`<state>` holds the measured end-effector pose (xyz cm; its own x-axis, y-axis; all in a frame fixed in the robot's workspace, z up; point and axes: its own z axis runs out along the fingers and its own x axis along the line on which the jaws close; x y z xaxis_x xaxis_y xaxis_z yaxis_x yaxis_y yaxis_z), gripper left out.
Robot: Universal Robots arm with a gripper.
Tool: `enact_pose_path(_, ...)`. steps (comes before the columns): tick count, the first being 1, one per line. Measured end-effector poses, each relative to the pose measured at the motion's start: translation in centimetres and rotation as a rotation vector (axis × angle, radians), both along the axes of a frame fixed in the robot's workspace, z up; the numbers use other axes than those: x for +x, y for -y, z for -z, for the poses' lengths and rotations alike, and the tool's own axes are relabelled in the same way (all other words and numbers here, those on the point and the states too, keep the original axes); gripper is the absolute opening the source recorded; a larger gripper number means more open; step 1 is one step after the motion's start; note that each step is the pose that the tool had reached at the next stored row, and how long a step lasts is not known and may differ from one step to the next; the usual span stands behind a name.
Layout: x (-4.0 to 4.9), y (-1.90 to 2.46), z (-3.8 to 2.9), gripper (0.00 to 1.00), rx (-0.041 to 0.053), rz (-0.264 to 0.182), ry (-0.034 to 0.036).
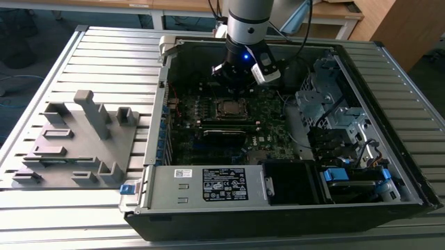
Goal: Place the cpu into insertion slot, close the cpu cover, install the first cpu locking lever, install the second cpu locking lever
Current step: 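Install the first cpu locking lever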
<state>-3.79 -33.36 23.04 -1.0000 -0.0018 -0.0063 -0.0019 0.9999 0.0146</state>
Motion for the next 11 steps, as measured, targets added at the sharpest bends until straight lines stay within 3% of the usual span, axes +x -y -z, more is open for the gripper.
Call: enact_pose_path(11, 0.0, 0.0, -0.35, 0.1, 0.0001, 0.0, 0.0)
